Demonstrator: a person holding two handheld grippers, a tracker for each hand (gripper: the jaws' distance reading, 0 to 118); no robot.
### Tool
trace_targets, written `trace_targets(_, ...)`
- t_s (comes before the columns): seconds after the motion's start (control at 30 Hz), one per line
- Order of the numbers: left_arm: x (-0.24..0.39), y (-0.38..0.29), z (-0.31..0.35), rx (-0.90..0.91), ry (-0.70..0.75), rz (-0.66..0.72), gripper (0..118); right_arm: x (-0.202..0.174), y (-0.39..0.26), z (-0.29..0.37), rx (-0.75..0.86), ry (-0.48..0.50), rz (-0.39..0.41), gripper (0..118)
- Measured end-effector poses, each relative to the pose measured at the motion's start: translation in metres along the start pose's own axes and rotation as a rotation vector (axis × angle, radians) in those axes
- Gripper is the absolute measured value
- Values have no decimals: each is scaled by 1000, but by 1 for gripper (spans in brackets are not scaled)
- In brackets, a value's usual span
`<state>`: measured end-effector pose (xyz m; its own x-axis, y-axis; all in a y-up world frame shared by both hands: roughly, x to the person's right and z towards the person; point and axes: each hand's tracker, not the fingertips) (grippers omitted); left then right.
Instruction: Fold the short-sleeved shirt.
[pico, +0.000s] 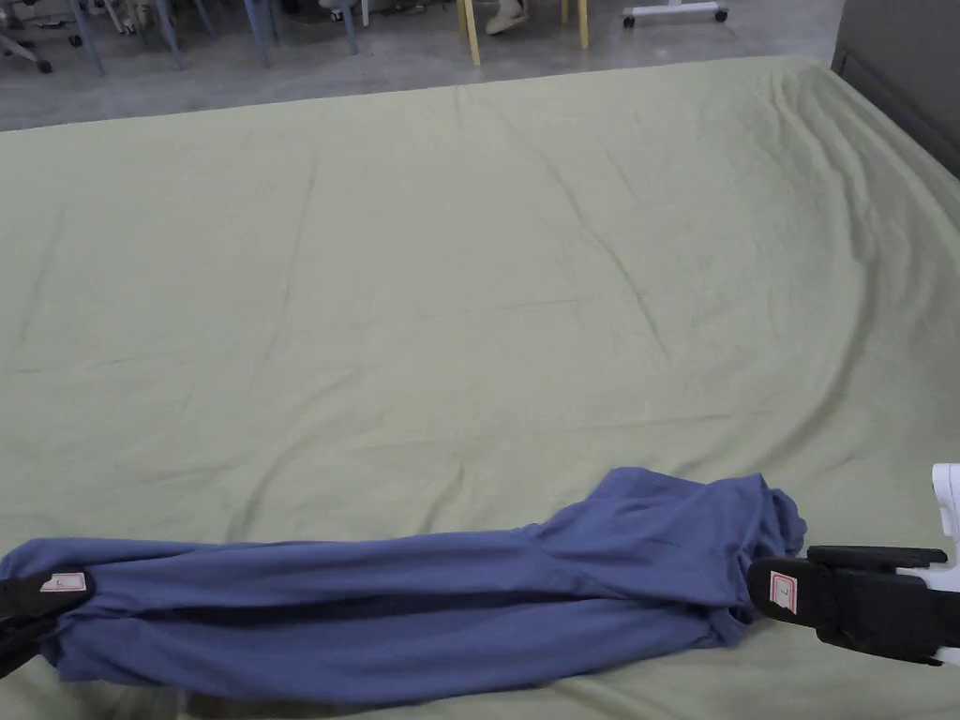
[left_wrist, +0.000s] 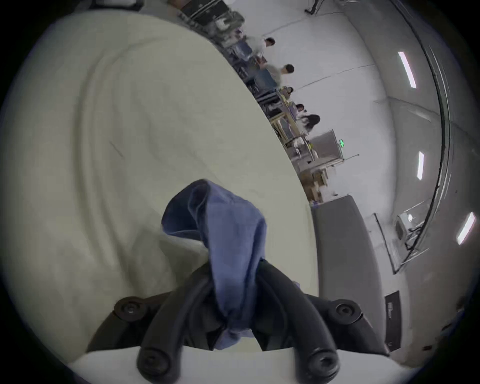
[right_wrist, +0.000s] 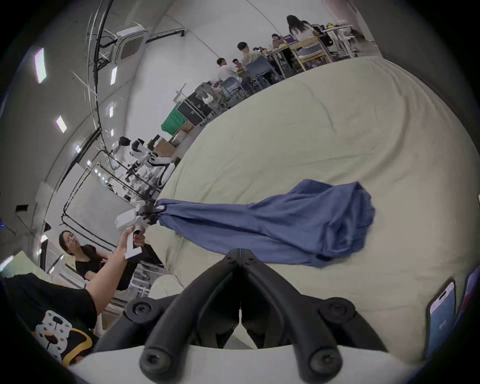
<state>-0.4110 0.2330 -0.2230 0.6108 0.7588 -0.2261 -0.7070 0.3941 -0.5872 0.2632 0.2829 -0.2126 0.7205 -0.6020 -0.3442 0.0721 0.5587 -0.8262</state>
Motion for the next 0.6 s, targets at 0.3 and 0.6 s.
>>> trace_targets(0.3,138,-112,-79,-176,-164,-286,9,-3,-2,-9,-10,-29,-3,2)
trace_targets(0.6,122,-211,-208,-332,85,-376,13,3,1,3,-4,-124,7,2)
